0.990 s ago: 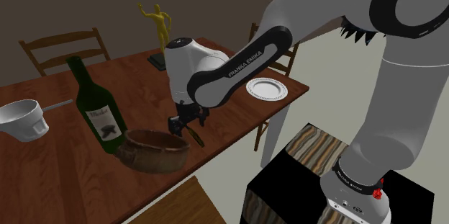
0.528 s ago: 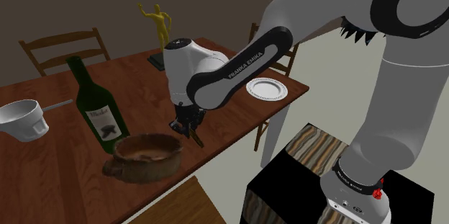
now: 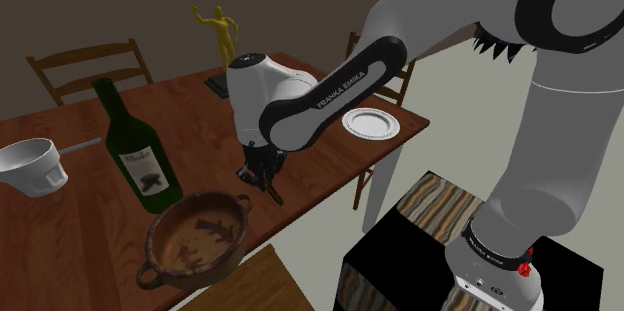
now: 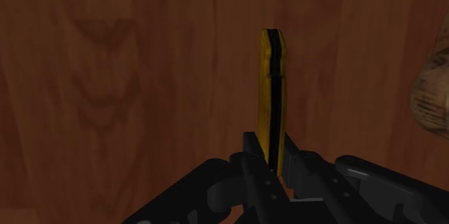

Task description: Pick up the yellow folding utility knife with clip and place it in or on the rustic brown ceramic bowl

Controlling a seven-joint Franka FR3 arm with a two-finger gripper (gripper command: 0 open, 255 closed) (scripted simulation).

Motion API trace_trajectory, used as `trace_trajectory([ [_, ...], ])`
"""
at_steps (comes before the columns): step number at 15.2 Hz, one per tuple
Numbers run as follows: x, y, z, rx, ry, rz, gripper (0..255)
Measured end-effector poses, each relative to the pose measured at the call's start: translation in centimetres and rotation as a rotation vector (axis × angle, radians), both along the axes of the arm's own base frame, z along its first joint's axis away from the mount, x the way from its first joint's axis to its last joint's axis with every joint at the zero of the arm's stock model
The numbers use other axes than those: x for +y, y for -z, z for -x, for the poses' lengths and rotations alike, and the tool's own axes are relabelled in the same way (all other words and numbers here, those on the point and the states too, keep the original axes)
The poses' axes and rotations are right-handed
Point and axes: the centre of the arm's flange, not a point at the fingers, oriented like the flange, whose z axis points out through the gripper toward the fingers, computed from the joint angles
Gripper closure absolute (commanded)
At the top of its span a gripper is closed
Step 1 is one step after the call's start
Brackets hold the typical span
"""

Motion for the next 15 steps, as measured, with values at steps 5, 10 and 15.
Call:
trace_trajectory([
  [5,-0.2,-2.0,-0.1,0.007,0.001,0.004,255],
  [10,-0.3,-4.7,-0.1,0.007,0.001,0.004,255],
  [15,-0.2,-7.2,-0.1,0.008,0.001,0.005,255],
])
